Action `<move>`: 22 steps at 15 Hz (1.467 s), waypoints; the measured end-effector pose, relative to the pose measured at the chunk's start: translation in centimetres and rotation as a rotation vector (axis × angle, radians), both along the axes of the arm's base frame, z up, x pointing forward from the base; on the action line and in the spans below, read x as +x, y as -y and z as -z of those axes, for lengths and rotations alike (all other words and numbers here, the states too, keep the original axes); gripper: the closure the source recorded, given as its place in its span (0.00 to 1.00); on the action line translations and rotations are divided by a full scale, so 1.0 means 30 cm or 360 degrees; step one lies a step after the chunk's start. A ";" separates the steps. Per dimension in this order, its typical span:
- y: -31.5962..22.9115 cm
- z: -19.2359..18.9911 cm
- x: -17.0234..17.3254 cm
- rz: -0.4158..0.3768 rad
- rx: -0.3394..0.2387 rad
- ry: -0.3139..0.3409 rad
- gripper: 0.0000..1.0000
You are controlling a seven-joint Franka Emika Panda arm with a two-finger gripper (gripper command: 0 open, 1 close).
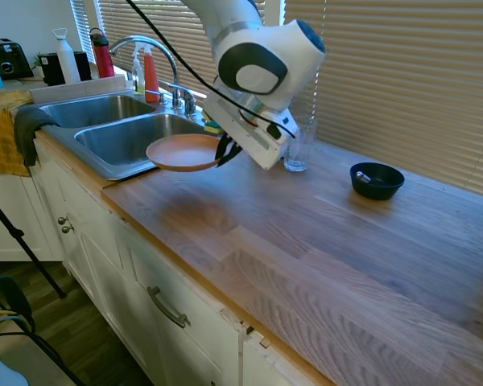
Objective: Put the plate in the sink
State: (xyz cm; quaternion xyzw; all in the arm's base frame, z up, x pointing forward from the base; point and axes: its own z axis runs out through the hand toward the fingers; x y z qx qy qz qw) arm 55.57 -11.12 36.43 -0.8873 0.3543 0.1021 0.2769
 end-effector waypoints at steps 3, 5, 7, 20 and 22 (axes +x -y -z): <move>-0.148 -0.060 0.030 0.0041 -0.0017 -0.0020 1.00; -0.239 -0.082 0.050 0.0079 -0.0037 -0.0026 1.00; -0.295 -0.088 0.062 0.0114 -0.0049 -0.0036 1.00; -1.057 -0.034 0.315 0.0063 -0.0425 -0.0009 1.00; -1.158 0.043 0.368 0.0055 -0.0504 -0.0020 1.00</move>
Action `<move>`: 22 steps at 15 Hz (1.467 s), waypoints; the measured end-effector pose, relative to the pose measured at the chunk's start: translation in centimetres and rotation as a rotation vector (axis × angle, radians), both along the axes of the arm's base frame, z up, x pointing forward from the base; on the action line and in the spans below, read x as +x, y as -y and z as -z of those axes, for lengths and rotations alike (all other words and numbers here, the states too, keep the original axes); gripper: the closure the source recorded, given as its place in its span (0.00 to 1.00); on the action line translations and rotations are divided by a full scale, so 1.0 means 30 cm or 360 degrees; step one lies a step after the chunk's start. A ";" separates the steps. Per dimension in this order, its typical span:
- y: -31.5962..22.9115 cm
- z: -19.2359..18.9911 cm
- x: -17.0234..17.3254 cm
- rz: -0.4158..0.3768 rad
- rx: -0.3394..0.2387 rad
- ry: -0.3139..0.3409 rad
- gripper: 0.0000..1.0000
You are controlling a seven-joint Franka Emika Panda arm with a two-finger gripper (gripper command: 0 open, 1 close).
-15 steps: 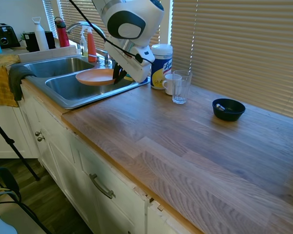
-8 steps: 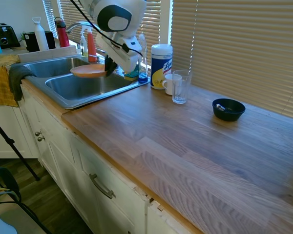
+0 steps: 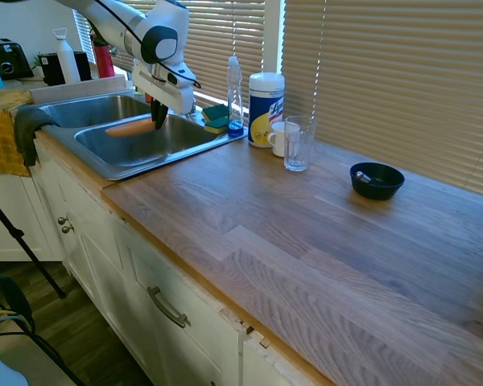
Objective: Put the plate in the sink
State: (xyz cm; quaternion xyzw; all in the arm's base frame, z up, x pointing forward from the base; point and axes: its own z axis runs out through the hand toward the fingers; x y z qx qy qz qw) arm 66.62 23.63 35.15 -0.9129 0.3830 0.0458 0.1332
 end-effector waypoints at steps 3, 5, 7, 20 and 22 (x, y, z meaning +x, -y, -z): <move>-0.100 0.154 0.064 -0.0003 -0.0132 -0.0089 1.00; -0.132 0.218 0.098 0.0010 -0.0196 -0.0152 1.00; -0.154 0.279 0.126 0.0042 -0.0263 -0.0201 1.00; -0.232 0.354 0.206 0.0086 -0.0320 -0.0272 0.00; -0.232 0.325 0.214 0.0099 -0.0307 -0.0250 0.00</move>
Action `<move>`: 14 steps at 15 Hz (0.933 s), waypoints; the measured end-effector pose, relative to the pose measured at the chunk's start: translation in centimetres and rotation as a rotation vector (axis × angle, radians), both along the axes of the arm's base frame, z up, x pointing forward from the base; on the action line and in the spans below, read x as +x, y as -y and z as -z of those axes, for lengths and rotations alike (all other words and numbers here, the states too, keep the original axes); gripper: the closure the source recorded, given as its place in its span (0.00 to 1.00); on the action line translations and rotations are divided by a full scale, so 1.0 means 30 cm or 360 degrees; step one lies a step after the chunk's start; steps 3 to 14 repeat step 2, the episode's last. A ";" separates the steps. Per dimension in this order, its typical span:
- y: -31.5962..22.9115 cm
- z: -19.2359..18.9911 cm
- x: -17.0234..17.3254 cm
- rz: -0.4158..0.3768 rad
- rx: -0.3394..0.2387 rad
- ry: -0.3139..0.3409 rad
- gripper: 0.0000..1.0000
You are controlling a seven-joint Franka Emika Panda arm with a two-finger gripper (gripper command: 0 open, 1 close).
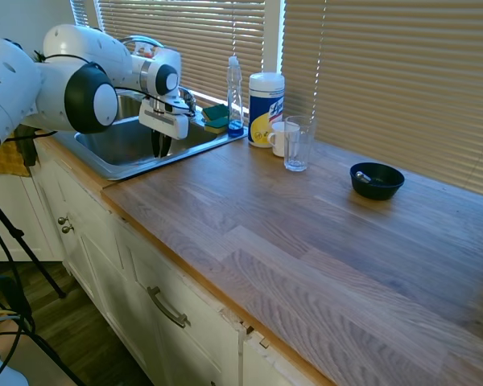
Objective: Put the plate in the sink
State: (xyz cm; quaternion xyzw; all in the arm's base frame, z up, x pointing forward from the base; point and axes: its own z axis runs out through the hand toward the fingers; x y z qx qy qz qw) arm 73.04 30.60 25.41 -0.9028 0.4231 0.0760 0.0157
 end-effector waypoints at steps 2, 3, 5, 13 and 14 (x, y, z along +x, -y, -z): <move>-0.003 -0.051 0.004 0.0025 0.0009 0.0027 0.00; -0.003 -0.051 0.004 0.0025 0.0009 0.0027 0.00; -0.003 -0.051 0.004 0.0025 0.0009 0.0027 0.00; -0.003 -0.051 0.004 0.0025 0.0009 0.0027 0.00; -0.003 -0.051 0.004 0.0025 0.0009 0.0027 0.00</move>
